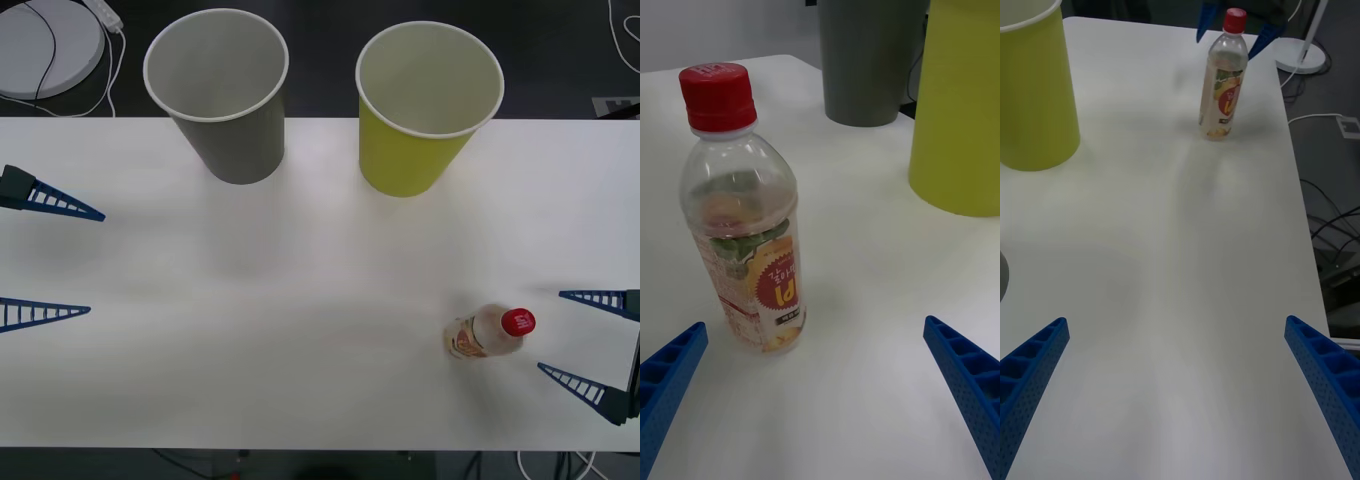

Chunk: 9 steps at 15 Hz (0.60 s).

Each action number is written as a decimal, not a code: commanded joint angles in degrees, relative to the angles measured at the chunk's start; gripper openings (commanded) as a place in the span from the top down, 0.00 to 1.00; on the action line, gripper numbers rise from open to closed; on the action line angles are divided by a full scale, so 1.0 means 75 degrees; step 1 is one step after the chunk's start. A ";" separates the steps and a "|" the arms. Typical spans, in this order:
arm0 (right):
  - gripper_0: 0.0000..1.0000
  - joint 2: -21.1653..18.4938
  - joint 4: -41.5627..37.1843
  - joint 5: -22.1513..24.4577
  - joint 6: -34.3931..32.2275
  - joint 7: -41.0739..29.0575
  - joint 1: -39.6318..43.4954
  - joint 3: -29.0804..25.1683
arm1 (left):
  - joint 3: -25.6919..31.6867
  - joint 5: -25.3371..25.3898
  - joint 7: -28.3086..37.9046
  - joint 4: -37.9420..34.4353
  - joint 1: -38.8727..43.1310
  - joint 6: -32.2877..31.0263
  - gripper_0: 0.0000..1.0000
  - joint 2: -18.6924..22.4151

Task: Put the can into the green bin and the plastic bottle into the gray bin

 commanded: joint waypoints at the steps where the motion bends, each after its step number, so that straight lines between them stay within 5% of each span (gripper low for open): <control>1: 0.00 0.0154 -0.0001 -0.0026 0.0056 0.0002 -0.0208 0.0423 | 0.0000 0.0000 0.0000 0.0000 0.0000 -0.0001 0.00 0.0000; 9: 0.00 0.0623 -0.0001 0.0360 0.0080 0.0272 -0.0618 0.0657 | 0.0000 0.0000 0.0000 0.0000 0.0000 -0.0001 0.00 0.0000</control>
